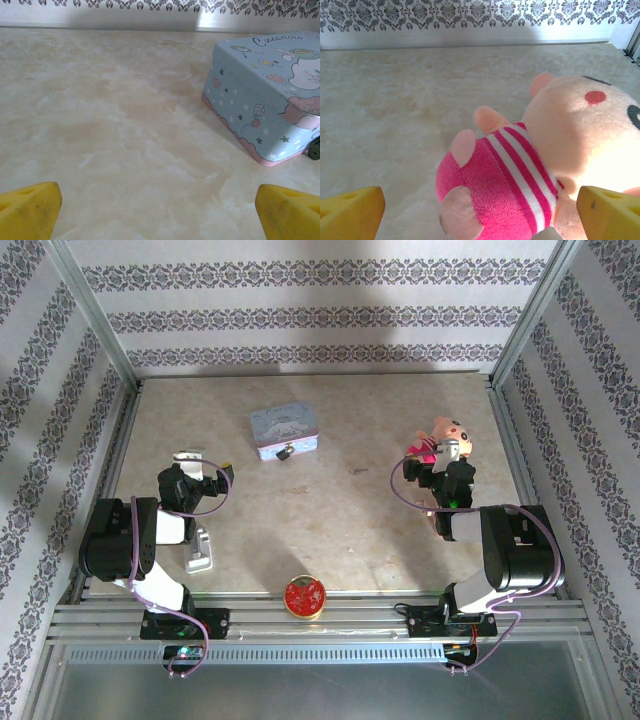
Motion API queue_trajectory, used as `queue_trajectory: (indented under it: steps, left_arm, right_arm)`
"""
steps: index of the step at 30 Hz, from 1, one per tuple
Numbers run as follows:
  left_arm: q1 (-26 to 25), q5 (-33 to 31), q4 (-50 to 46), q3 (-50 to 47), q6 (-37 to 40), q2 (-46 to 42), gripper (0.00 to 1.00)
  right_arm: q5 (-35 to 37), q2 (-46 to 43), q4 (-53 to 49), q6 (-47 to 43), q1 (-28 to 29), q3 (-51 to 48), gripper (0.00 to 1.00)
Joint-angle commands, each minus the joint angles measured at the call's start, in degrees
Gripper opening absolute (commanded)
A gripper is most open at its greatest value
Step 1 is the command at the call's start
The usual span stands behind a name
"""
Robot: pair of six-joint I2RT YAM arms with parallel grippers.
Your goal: Unlock the padlock with the key
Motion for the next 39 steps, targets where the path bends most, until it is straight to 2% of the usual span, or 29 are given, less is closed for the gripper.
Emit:
queue_trajectory:
  steps: [1,7,13,19,25,33,39]
  left_arm:
    - [-0.86,-1.02,-0.94,0.38,0.55,-0.96,0.99]
    - [-0.85,-0.88,-0.25,0.03,0.29,-0.95,0.99]
    - [-0.77,-4.16,0.21,-1.49,-0.99,-3.79,0.99]
    - [-0.77,-6.25,-10.97,-0.27,-1.47,-14.42,0.99]
    - [-0.77,-7.35,-20.11,3.38,-4.12,-22.87,0.99]
    - [-0.93,-3.56,-27.38,7.49,-11.81,-29.58,0.99]
    - [-2.44,1.84,-30.31,9.49,-18.28,-30.19,0.99]
  right_arm:
    - [-0.96,0.14,0.56,-0.58,-0.41,0.43,0.98]
    - [-0.2,0.04,0.21,-0.34,-0.41,0.56,0.98]
    - [1.23,-1.16,-1.81,0.16,-0.41,1.22,0.98]
    - [4.26,-5.25,-6.67,0.96,-0.28,1.76,0.98]
    - [11.26,-11.2,-15.69,3.03,0.83,3.02,0.98]
    - [21.14,-18.49,-36.95,8.52,6.18,9.6,0.98]
    - [33.1,-18.81,-50.82,11.59,16.87,17.03,0.98]
